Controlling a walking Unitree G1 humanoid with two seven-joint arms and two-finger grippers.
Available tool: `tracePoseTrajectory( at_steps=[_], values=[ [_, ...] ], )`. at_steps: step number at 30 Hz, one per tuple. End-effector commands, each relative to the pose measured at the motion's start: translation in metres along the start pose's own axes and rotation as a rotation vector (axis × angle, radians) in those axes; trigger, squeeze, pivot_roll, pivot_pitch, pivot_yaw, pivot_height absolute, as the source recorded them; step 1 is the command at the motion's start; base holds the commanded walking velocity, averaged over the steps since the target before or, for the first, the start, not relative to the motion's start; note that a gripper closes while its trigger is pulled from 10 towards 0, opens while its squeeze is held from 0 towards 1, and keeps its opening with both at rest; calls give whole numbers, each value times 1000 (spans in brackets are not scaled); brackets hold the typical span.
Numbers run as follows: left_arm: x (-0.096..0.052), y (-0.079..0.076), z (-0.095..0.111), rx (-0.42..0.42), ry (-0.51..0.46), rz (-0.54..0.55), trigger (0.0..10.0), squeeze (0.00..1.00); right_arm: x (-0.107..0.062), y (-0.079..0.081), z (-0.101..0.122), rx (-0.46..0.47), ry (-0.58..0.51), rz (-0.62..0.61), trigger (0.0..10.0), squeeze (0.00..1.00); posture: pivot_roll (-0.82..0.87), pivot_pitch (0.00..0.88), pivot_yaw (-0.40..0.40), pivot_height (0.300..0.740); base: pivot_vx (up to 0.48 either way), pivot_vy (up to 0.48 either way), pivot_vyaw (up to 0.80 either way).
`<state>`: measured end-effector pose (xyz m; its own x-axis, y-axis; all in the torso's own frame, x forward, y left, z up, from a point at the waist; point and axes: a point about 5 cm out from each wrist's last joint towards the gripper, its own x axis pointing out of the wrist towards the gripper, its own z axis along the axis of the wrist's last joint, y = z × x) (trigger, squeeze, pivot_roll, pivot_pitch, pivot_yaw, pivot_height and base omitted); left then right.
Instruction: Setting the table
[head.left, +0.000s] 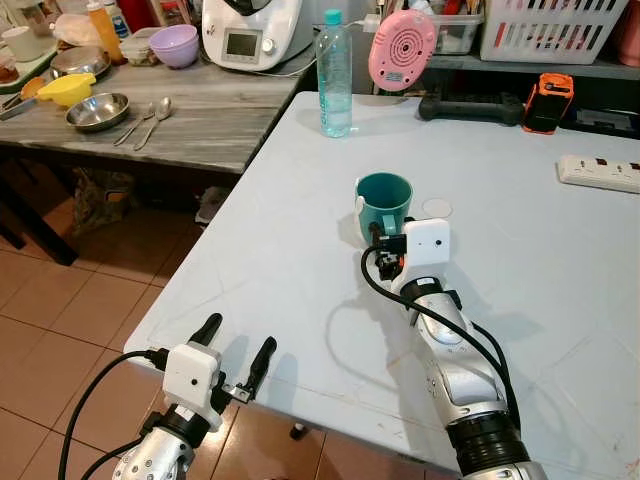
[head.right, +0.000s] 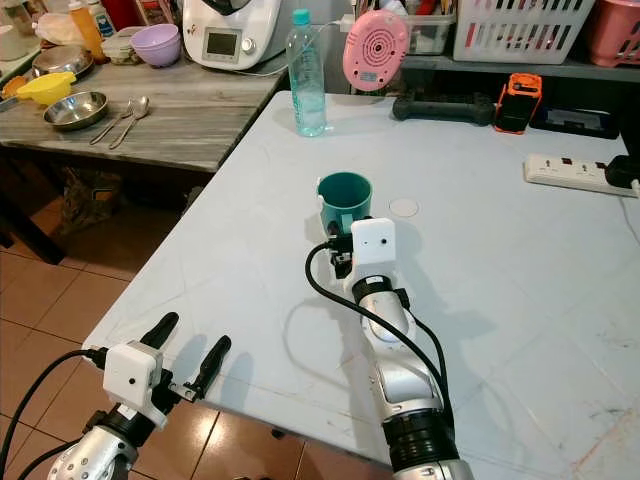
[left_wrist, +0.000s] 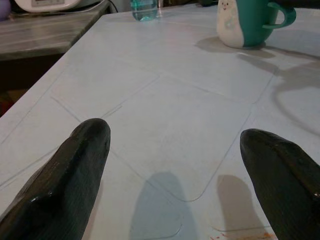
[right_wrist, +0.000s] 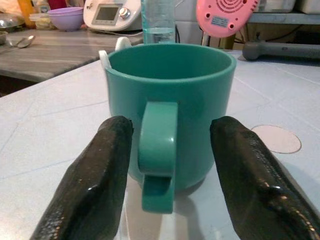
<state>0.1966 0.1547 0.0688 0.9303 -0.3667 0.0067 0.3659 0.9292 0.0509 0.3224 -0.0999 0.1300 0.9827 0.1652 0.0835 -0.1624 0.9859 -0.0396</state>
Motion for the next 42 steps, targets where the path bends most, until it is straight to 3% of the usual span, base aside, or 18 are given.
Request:
tracePoseTrajectory(
  at_steps=[1,19,35,42],
  values=[
    [-2,3,-3,0,11,-1,10000,0,2,4,2,9,-12,5,0,0,-16,100,80,740,0,0,0],
    [4,-11,6,-115,-55,-143,10000,0,0,-1,-1,-1,-11,-12,0,0,-29,98,77,740,0,0,0],
    [4,-12,6,-120,-68,-137,10000,0,0,-4,0,-7,-15,-15,0,0,-32,85,74,740,0,0,0],
    [6,-3,11,-101,-90,-84,10000,0,-6,-21,16,-56,-76,-27,0,0,-24,88,65,740,0,0,0]
  ],
)
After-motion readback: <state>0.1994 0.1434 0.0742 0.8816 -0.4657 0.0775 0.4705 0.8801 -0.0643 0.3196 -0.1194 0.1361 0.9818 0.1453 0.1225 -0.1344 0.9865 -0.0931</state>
